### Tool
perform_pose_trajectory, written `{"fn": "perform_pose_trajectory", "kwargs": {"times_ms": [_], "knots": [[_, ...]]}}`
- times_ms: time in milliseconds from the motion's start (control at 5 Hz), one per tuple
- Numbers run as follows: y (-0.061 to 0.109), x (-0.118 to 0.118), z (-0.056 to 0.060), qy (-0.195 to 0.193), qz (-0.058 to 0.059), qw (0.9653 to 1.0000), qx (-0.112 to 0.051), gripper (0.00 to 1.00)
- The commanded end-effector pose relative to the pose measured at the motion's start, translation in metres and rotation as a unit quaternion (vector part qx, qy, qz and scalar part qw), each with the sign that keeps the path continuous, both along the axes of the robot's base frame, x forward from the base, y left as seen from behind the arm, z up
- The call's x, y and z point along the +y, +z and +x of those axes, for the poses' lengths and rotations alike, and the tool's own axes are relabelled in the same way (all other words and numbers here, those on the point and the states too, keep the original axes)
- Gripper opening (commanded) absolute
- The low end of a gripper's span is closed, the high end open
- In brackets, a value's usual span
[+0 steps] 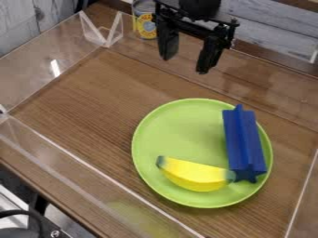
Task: Remove the banana from inside the green plate and put it on the table
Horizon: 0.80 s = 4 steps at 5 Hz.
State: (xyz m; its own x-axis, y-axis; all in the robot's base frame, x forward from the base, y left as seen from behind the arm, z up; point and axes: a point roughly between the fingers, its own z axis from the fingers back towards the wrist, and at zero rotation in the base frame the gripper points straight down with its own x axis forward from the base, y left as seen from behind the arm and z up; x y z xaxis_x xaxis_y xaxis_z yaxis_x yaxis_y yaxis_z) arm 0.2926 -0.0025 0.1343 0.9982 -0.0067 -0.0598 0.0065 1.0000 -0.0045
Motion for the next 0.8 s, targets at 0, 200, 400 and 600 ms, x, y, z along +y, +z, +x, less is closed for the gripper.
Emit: {"fn": "perform_pose_trajectory", "kwargs": {"times_ms": [0, 200, 400, 600], "knots": [[-0.002, -0.010, -0.019, 0.054, -0.002, 0.9985, -0.007, 1.00], [-0.003, -0.024, -0.046, 0.126, -0.010, 0.9916, -0.028, 1.00], [-0.008, -0.036, -0.069, 0.209, -0.020, 0.9765, -0.051, 1.00], [-0.020, -0.044, -0.080, 0.274, -0.034, 0.9588, -0.065, 1.00]]}}
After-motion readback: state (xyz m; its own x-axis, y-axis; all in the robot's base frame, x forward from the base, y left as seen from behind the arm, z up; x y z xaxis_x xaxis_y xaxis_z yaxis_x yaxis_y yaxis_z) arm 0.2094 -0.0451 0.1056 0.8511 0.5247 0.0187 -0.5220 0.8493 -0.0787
